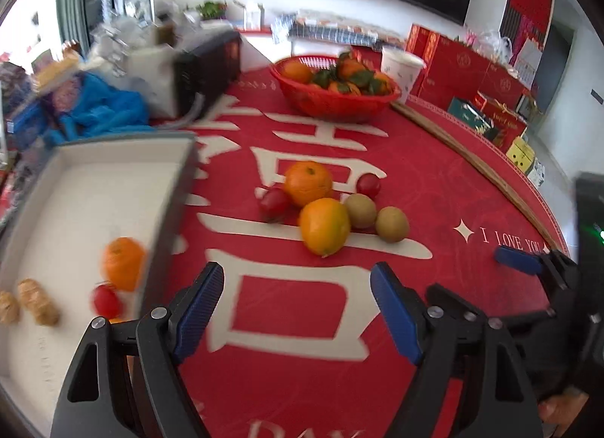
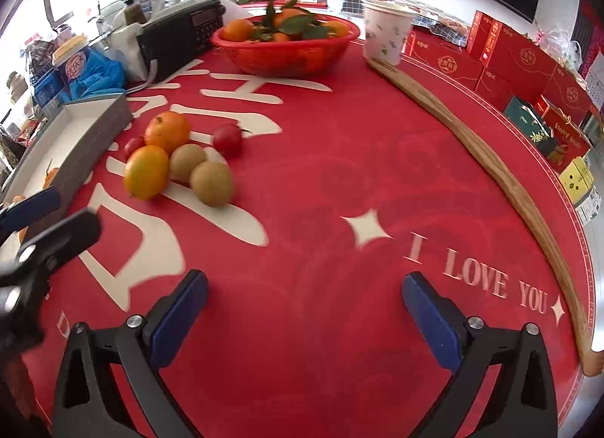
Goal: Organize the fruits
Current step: 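Withdraw both open tools from the tray back toward the fruit on the table, then grasp a large orange with left tool while right tool grasps a brown kiwi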
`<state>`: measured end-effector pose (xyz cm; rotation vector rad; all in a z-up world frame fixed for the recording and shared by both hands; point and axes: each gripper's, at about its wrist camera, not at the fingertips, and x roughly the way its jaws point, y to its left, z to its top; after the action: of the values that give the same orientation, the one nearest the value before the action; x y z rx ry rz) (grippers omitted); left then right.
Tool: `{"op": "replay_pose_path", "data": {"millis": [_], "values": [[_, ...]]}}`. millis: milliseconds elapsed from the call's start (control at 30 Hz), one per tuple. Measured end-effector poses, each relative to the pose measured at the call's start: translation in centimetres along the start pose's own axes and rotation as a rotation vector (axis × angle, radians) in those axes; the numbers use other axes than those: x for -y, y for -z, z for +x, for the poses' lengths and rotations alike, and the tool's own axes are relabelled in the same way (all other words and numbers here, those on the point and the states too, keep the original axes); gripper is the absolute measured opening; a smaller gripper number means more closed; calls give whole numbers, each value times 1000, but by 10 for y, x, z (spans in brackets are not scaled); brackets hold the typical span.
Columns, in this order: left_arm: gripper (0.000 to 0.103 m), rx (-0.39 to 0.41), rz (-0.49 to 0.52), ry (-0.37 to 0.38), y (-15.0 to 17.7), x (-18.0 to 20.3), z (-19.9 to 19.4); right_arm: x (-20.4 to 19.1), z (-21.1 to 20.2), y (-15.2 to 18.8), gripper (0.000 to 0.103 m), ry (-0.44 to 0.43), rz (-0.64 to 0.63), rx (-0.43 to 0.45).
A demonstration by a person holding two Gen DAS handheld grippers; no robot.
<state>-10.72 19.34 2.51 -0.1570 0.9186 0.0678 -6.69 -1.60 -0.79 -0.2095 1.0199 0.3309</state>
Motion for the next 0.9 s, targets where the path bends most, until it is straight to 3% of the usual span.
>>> {"op": "replay_pose_path", "data": {"millis": [100,400,533,900], "values": [[73,-57,-13,3,-1,6,16,12,-1,2,103,13,20,-1],[58,-40,32,-71,-12,27,31,22,-4,6,103,15,22,8],[37,-21,38,-89,-15,29,33,23,-5,6,103,14,21,13],[37,14,7,-89,11,0,10,18,-3,2,103,15,22,34]]}}
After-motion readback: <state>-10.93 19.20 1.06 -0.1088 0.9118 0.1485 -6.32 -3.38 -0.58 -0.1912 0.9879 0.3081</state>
